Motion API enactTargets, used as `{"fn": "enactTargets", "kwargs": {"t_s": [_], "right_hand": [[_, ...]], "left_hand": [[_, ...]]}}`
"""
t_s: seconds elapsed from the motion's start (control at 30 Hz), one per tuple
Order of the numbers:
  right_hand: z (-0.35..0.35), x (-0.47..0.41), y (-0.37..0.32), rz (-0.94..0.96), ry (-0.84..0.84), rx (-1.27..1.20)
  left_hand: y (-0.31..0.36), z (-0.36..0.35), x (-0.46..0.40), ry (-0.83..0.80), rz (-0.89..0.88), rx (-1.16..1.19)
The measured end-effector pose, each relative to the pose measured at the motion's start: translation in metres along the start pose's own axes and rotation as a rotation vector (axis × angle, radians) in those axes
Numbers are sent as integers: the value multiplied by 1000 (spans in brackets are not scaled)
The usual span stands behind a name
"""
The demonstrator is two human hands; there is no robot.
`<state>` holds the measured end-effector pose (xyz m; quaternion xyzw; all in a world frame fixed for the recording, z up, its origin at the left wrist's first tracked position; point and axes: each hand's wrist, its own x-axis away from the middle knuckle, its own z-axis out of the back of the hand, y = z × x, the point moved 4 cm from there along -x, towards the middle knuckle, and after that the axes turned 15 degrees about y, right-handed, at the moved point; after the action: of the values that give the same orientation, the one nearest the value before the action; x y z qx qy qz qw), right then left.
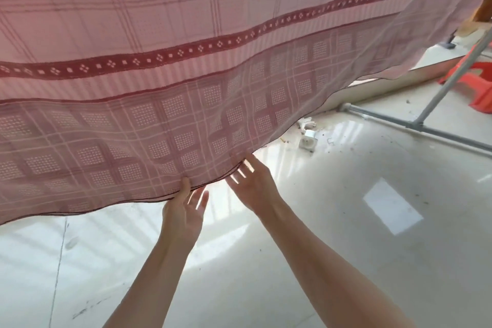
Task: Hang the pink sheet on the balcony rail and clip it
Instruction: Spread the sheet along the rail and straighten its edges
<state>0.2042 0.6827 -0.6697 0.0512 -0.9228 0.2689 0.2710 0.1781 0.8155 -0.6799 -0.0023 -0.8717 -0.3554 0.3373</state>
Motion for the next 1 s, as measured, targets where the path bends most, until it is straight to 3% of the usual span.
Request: {"fn": "enactTargets", "kwargs": {"t_s": [0.23,0.4,1.0], "right_hand": [[9,-46,-94,1,40,-186],[32,-60,-140,123,103,-84],[92,-78,-140,184,111,-334]], "left_hand": [[14,-5,-9,131,-221,97],[19,1,-12,210,-293,84],[-9,-16,-28,243,-294,67]]}}
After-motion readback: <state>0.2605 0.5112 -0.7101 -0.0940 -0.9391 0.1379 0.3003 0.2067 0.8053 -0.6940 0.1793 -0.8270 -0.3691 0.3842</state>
